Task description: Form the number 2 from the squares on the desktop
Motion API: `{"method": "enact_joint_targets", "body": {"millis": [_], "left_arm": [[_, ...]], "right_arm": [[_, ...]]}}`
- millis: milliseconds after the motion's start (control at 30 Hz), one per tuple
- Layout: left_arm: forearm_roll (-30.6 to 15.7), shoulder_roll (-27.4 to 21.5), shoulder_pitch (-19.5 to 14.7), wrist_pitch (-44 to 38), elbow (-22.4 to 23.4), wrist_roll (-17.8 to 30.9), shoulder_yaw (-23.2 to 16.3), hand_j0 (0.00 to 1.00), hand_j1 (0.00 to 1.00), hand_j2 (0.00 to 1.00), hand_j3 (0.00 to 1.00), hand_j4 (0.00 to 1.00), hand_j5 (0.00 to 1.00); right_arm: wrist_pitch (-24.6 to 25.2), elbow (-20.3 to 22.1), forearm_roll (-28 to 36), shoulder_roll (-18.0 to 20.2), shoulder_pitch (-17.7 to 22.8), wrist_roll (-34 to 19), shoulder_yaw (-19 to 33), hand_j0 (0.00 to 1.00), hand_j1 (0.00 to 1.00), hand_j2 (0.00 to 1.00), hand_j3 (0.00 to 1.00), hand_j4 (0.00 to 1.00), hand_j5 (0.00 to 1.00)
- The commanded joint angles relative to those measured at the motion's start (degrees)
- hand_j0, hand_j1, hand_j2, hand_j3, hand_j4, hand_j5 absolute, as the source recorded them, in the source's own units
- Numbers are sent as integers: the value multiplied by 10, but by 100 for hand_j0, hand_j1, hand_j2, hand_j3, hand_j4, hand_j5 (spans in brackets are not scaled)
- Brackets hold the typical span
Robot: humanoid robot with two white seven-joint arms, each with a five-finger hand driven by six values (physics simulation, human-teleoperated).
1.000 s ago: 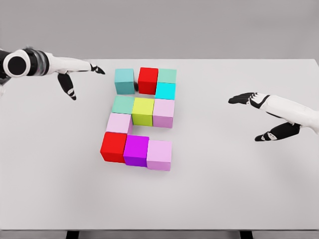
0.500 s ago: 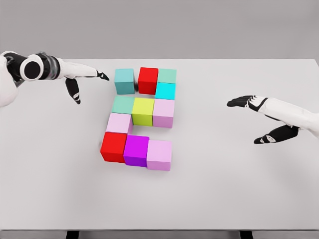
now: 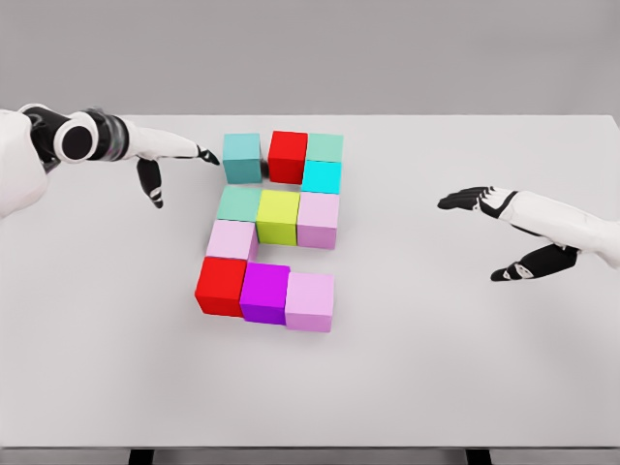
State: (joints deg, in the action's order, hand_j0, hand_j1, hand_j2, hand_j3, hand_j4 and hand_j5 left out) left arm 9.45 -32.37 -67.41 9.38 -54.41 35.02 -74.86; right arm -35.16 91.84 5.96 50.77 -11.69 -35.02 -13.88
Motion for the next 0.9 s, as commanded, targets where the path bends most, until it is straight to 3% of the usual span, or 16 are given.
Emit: {"method": "enact_joint_targets", "body": {"millis": [0,867], "left_arm": [[0,5,0,-1,0,0,0,100,100,100,100,100,100],[-2,3,0,0,-4,0,1,100,100,100,100,100,100]], "right_arm": [[2,1,5,2,1,0,0,100,100,100,100,100,100],[2,2,5,2,2,0,0,100,100,100,100,100,100]]}}
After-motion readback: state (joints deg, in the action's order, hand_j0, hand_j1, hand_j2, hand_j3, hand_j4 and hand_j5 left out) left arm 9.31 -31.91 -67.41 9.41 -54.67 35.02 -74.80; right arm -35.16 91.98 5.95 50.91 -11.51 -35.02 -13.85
